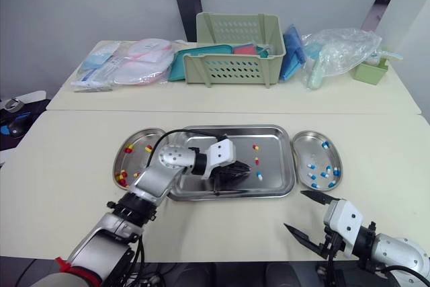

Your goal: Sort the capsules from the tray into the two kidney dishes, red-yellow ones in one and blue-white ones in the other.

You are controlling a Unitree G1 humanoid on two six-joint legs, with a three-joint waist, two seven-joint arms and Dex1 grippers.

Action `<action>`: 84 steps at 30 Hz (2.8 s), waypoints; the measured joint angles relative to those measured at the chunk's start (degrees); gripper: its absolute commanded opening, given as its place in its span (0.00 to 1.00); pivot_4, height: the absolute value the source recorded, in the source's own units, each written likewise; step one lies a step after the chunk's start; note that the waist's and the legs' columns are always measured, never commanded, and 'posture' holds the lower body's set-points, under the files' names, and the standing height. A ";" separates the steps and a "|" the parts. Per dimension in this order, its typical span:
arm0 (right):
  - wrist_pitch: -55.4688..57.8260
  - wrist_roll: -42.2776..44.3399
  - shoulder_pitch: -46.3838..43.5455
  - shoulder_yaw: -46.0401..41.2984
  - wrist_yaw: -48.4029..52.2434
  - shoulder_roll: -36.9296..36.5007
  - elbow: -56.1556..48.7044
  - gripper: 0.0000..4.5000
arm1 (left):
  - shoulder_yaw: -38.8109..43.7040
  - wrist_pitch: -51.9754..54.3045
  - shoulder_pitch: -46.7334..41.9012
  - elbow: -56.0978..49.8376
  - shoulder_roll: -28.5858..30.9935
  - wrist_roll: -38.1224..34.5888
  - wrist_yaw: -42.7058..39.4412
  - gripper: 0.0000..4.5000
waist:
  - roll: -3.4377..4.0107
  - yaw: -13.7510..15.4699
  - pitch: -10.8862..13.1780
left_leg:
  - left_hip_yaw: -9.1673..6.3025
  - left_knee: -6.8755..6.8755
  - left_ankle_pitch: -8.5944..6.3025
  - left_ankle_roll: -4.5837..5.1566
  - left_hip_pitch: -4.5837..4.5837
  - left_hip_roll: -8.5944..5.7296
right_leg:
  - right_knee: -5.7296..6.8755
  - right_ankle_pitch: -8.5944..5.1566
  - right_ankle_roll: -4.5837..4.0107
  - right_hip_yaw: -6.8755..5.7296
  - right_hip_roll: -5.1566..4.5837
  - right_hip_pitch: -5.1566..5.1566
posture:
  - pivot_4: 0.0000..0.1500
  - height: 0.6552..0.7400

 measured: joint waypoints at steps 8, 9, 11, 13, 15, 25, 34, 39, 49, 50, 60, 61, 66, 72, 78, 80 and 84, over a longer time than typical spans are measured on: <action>0.17 0.66 -6.30 4.34 3.91 -1.93 0.09 1.00 | 19.42 18.46 15.32 -28.48 10.79 -11.74 6.09 0.01 | 0.03 0.01 0.01 | -0.04 0.00 -0.01 0.01 0.02 0.03 | 0.00 0.00 0.00 -0.02 -0.02 0.05 | 1.00 1.00; 0.14 0.82 -7.56 5.10 4.51 -2.01 0.33 1.00 | 22.01 20.59 17.32 -30.86 11.30 -13.11 7.46 0.01 | 0.02 0.11 0.02 | -0.04 0.02 -0.01 0.01 0.02 0.03 | 0.01 0.00 0.00 -0.02 -0.02 0.04 | 1.00 1.00; -0.07 0.99 -10.70 6.82 5.95 -2.09 0.77 1.00 | 27.79 25.02 21.44 -34.93 11.45 -15.63 11.11 0.01 | 0.01 0.16 0.02 | -0.05 0.02 -0.01 0.01 0.03 0.03 | 0.01 0.00 0.00 -0.03 -0.02 0.05 | 1.00 1.00; -0.14 1.20 -14.20 8.93 7.52 -2.08 1.85 1.00 | 33.21 27.65 25.69 -37.86 11.49 -17.11 14.60 0.01 | -0.06 0.22 0.04 | -0.08 0.01 -0.01 0.01 0.03 0.05 | 0.01 0.00 0.00 -0.05 -0.02 0.05 | 1.00 1.00; -0.09 1.57 -17.19 10.85 8.97 -1.99 2.92 1.00 | 37.65 29.04 29.61 -39.07 11.41 -17.50 17.64 0.01 | -0.08 0.20 0.05 | -0.07 0.01 -0.01 0.01 0.02 0.05 | -0.01 0.00 0.00 -0.05 -0.02 0.03 | 1.00 1.00; 1.10 3.17 -28.09 15.93 12.51 -0.13 8.47 1.00 | 47.61 31.96 35.38 -40.34 8.28 -19.58 30.03 0.01 | -0.16 0.44 0.05 | -0.12 0.01 -0.01 0.00 0.00 0.04 | -0.01 0.00 -0.01 -0.10 -0.04 0.03 | 1.00 1.00; 2.81 3.27 -29.70 16.50 12.83 0.04 9.02 1.00 | 48.04 28.43 33.82 -38.82 6.35 -20.03 36.34 0.47 | -0.16 0.32 0.05 | -0.09 0.00 -0.01 0.00 0.01 0.04 | 0.00 0.00 -0.01 -0.07 -0.04 0.01 | 1.00 1.00; 3.77 3.29 -29.69 16.58 12.40 0.01 8.69 1.00 | 48.03 27.10 33.96 -38.82 5.98 -20.58 37.83 0.83 | -0.15 0.32 0.05 | -0.09 0.00 -0.01 0.00 0.01 0.04 | 0.00 0.00 -0.01 -0.07 -0.04 0.01 | 1.00 1.00; 4.53 3.29 -29.32 15.73 11.37 -0.18 7.18 1.00 | 48.35 27.63 37.04 -39.21 6.58 -24.49 37.40 0.98 | -0.16 0.31 0.05 | -0.09 -0.01 -0.01 0.00 0.01 0.04 | 0.00 0.00 -0.01 -0.07 -0.03 0.00 | 1.00 1.00; 4.53 3.29 -29.24 15.20 11.10 -0.33 6.97 1.00 | 49.01 27.44 37.68 -39.21 6.90 -24.90 37.13 0.98 | -0.15 0.31 0.05 | -0.09 -0.01 -0.01 0.00 0.01 0.04 | 0.00 0.00 -0.01 -0.07 -0.03 -0.01 | 1.00 1.00; 6.98 6.47 -19.55 -8.90 13.05 -13.60 14.55 1.00 | 65.88 13.18 58.73 -21.59 17.16 -26.24 16.22 0.99 | -0.16 0.17 0.09 | 0.11 -0.09 -0.03 0.03 0.06 0.03 | -0.07 0.00 -0.02 0.03 -0.06 0.00 | 1.00 1.00; 6.59 6.39 -19.29 -11.00 14.31 -15.20 17.47 1.00 | 66.32 11.89 60.03 -19.03 17.48 -25.78 14.62 0.99 | -0.16 0.17 0.09 | 0.11 -0.10 -0.03 0.03 0.07 0.03 | -0.06 -0.01 -0.02 0.02 -0.06 0.00 | 1.00 1.00; 3.33 4.91 -19.18 -14.44 20.36 -20.67 29.09 1.00 | 67.19 4.69 62.42 -9.91 20.39 -23.67 9.68 0.99 | -0.17 0.29 0.09 | 0.12 -0.11 -0.03 0.03 0.06 0.05 | -0.07 -0.01 -0.03 0.00 -0.07 0.02 | 1.00 1.00; -0.53 2.92 -20.23 -15.69 24.96 -25.01 39.99 1.00 | 67.21 0.89 62.07 -7.24 20.72 -23.15 8.31 0.99 | -0.15 0.10 0.10 | 0.15 -0.12 -0.03 0.03 0.07 0.08 | -0.06 -0.01 -0.03 0.02 -0.06 0.00 | 1.00 1.00; -1.89 2.05 -20.20 -15.74 25.38 -25.00 42.26 1.00 | 67.15 0.79 62.77 -7.58 20.15 -23.15 7.78 0.99 | -0.11 0.05 0.12 | 0.16 -0.13 -0.03 0.03 0.06 0.08 | -0.06 -0.01 -0.03 0.04 -0.06 -0.02 | 1.00 1.00; -1.89 2.05 -20.04 -15.68 25.39 -24.96 41.59 1.00 | 66.91 0.79 63.03 -7.67 19.40 -23.15 7.82 0.99 | -0.11 -0.02 0.12 | 0.17 -0.13 -0.03 0.03 0.06 0.08 | -0.05 -0.01 -0.03 0.05 -0.05 -0.01 | 1.00 1.00; -1.89 2.00 -20.81 -15.33 25.38 -24.95 41.51 1.00 | 66.82 0.90 63.35 -8.02 18.93 -23.15 8.56 0.99 | -0.11 0.01 0.12 | 0.16 -0.12 -0.03 0.03 0.06 0.08 | -0.05 -0.01 -0.03 0.04 -0.06 -0.01 | 1.00 1.00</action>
